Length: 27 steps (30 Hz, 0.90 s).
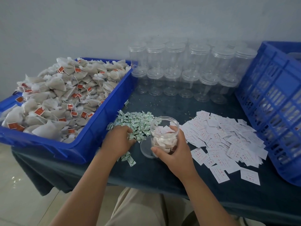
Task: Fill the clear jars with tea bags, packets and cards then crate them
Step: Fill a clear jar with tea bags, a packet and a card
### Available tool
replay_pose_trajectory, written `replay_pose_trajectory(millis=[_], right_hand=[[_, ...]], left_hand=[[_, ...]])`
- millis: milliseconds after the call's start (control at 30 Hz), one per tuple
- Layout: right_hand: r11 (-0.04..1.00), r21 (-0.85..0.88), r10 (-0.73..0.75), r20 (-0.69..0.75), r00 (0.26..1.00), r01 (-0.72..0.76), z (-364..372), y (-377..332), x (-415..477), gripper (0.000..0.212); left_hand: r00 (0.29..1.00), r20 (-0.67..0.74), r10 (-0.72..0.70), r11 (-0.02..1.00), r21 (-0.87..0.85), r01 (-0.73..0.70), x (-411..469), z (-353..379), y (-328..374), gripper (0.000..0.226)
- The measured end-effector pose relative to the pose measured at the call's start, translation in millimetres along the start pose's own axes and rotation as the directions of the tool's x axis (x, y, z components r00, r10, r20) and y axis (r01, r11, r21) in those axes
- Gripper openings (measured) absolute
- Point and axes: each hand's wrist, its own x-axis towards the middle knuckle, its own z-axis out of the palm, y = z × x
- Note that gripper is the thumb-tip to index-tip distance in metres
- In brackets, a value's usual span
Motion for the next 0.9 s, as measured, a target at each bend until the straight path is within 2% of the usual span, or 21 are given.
replay_pose_trajectory(millis=[200, 300, 367, 500, 600, 633, 700, 767, 833, 900], right_hand=[[1.0, -0.014, -0.002, -0.003, 1.0, 0.002, 0.1, -0.2, -0.7, 0.086], [1.0, -0.02, -0.003, -0.013, 1.0, 0.003, -0.6, -0.1, -1.0, 0.085], [1.0, -0.019, 0.001, -0.012, 1.0, -0.001, -0.8, 0.1, -1.1, 0.084], [1.0, -0.014, 0.011, -0.003, 1.0, -0.011, 0.8, 0.6, -0.9, 0.088], [1.0, -0.013, 0.019, -0.001, 1.0, -0.019, 1.1, 1.2, 0.3, 0.091], [1.0, -0.009, 0.021, 0.0, 1.0, -0.021, 0.9, 1.1, 0.5, 0.092], [1.0, -0.001, 0.022, -0.001, 1.0, -0.022, 0.5, 0.5, 0.3, 0.096], [1.0, -0.006, 0.018, -0.004, 1.0, -0.018, 0.8, -0.3, -0.7, 0.097], [1.0, -0.008, 0.016, 0.003, 1.0, -0.016, 1.4, -0.8, -1.3, 0.097], [1.0, -0.014, 0.012, 0.008, 1.0, -0.012, 1.6, -1.4, -0.9, 0.094]], left_hand=[[0.966, -0.256, -0.038, 0.988, -0.158, -0.003, -14.8, 24.5, -4.4, 0.026], [0.946, -0.323, -0.008, 0.985, -0.166, -0.048, -18.1, 29.2, -4.2, 0.029], [0.929, -0.37, -0.009, 0.968, -0.238, -0.086, -19.3, 24.9, -5.9, 0.032], [0.867, -0.494, -0.061, 0.868, -0.456, -0.199, -35.6, 5.8, 2.1, 0.024], [0.863, -0.473, -0.176, 0.744, -0.638, -0.197, -46.1, -23.4, 25.6, 0.021], [0.87, -0.465, -0.163, 0.706, -0.671, -0.227, -48.9, -33.8, 35.4, 0.02], [0.88, -0.473, -0.043, 0.669, -0.668, -0.327, -55.2, -52.6, 59.1, 0.022], [0.866, -0.481, 0.14, 0.716, -0.555, -0.424, -57.4, -63.4, 82.0, 0.013], [0.882, -0.374, 0.288, 0.793, -0.424, -0.438, -54.9, -65.1, 98.7, 0.006], [0.924, -0.171, 0.343, 0.871, -0.312, -0.381, -49.1, -61.1, 107.0, 0.006]])
